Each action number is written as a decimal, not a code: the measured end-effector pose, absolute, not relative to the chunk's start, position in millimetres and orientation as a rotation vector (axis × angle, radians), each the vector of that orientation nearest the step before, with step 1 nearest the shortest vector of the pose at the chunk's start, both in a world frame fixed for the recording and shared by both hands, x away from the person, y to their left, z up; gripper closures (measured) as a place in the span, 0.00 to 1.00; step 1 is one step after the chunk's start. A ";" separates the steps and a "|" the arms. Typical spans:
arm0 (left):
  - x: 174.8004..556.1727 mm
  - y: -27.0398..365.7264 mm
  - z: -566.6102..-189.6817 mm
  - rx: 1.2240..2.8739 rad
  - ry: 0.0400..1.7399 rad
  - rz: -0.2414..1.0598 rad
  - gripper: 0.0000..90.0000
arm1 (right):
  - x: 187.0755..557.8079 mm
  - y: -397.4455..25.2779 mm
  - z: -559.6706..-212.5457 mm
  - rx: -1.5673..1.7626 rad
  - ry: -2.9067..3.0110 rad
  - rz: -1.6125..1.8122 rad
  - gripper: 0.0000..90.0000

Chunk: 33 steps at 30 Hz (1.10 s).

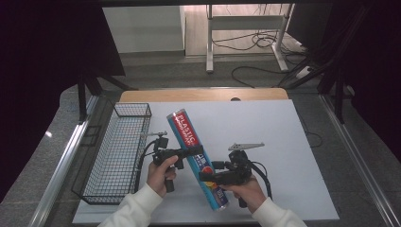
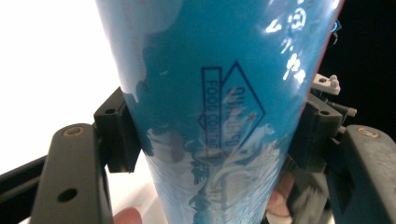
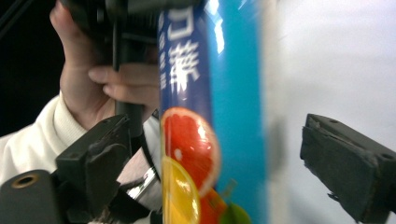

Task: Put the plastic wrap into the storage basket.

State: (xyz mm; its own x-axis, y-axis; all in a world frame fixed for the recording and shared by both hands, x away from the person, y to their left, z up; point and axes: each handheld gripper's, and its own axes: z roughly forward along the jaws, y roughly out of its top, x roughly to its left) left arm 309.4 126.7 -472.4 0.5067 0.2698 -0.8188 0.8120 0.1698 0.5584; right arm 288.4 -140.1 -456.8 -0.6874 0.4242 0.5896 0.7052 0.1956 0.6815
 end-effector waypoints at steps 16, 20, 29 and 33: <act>299.0 167.0 -438.5 1.397 1.035 -0.438 0.35 | 296.5 -220.4 -440.7 -1.221 -2.281 -1.570 0.10; 294.8 184.0 -423.1 1.448 1.066 -0.379 0.35 | 298.5 -232.8 -449.3 -1.256 -2.294 -1.528 0.11; 291.2 209.8 -404.1 1.505 1.102 -0.305 0.35 | 298.8 -240.4 -453.1 -1.283 -2.309 -1.506 0.11; 290.8 223.8 -392.9 1.524 1.110 -0.283 0.35 | 299.0 -240.6 -454.5 -1.294 -2.312 -1.500 0.11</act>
State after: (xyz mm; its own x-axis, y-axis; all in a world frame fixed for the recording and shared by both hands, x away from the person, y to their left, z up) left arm 290.8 223.8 -392.9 0.5200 0.4785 -0.7075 0.7592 0.1207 0.6396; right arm 299.0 -240.6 -454.5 -0.6347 0.5964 0.4913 0.6916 0.1549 0.7055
